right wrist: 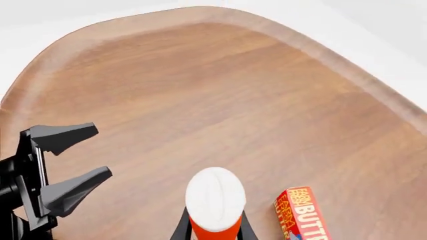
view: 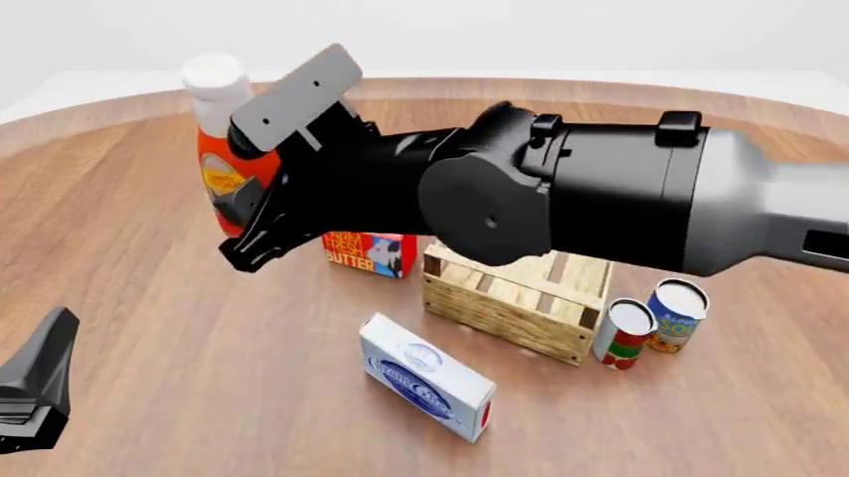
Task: Pick up the ketchup, and put it in the wooden tray.
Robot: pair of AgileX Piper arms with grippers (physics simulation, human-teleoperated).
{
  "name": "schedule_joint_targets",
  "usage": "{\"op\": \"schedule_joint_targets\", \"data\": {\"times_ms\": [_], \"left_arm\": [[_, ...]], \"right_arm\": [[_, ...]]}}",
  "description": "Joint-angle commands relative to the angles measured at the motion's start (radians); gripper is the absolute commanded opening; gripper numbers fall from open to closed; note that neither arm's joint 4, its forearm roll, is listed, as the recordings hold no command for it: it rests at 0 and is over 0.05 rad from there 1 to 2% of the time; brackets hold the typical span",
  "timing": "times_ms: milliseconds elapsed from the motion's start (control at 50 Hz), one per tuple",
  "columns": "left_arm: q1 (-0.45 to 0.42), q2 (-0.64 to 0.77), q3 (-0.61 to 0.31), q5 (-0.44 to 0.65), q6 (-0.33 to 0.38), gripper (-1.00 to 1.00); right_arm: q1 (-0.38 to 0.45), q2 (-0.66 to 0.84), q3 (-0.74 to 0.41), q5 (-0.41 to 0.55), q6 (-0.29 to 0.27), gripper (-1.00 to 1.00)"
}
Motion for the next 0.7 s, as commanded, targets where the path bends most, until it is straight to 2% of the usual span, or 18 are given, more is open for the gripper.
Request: {"op": "schedule_joint_targets", "data": {"times_ms": [20, 220, 700], "left_arm": [[0.000, 0.000, 0.000, 0.000, 0.000, 1.00], [0.000, 0.000, 0.000, 0.000, 0.000, 1.00], [0.000, 0.000, 0.000, 0.000, 0.000, 1.00]], "right_arm": [[-0.074, -0.047, 0.035, -0.011, 0.025, -1.00], [-0.147, -0.075, 0.083, -0.051, 0.044, -1.00], [-0.378, -0.044, 0.106, -0.099, 0.023, -1.00]]}}
